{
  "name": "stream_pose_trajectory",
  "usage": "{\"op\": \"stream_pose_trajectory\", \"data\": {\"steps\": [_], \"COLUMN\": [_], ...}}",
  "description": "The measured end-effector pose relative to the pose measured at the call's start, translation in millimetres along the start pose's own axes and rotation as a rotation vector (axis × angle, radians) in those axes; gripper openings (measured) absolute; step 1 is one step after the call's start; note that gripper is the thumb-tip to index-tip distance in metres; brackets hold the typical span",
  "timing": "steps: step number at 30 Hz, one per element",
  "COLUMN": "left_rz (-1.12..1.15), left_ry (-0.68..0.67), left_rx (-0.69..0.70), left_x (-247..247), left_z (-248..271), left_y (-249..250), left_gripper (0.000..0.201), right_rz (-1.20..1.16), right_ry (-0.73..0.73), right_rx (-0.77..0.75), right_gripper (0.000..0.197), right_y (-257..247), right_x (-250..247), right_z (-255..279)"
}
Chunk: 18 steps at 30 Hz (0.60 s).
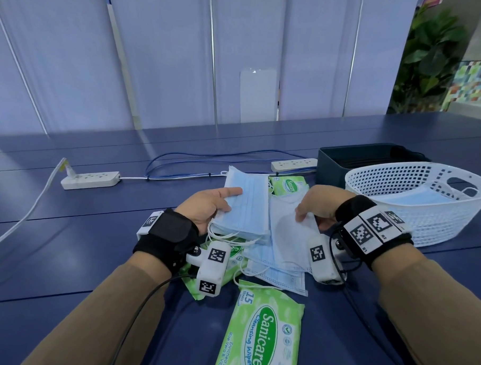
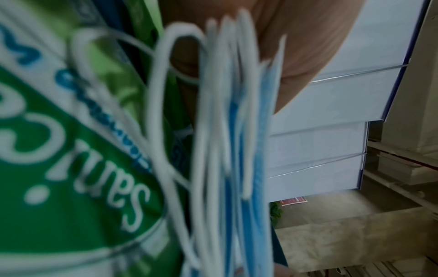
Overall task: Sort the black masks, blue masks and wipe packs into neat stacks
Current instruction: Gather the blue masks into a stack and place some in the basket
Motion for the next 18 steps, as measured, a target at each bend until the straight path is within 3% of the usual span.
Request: {"op": "stream_pose_trajectory", "data": {"steps": [6,8,11,15,18], "left_rz": [-0.065,-0.073,-0.205,-0.282,-0.150], "left_ry": [-0.012,-0.059,-0.137,-0.169,-0.234], "left_rx": [0.099,0.171,0.286,0.323,0.269], "left_x": [4.8,17.2,38.8,44.1,42.9], "left_z": [4.7,14.2,25.4,26.2,26.0], "left_y": [15.7,26.2,37.5,39.3,39.6], "left_gripper": [0.041,0.032,0.037,0.055,0.051], "right_rz": [-0.399,-0.508,-0.598,-0.814,-0.894], "right_ry": [0.109,0.061,-0.060,-0.104,-0.068], "right_rx": [-0.188,-0.226,-0.289,-0.322,-0.351], "right_gripper": [0.026,0.031,0.035,0.067,0.079], "right_y": [-34.0,-48.5,-71.1,-82.4,-83.0], "right_x": [-39.3,-33.1,-11.8,-7.3,-15.6], "right_z": [24.9,38.0,53.7,59.5,59.1]}}
Point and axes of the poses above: each hand's wrist, its own z-axis away from the middle knuckle, its own x-axis out of the palm, y = z × x, the point moved 8 cm from there along -z, towards the middle knuckle, and after that the axes turned 6 degrees about y, right-handed, at the moved point
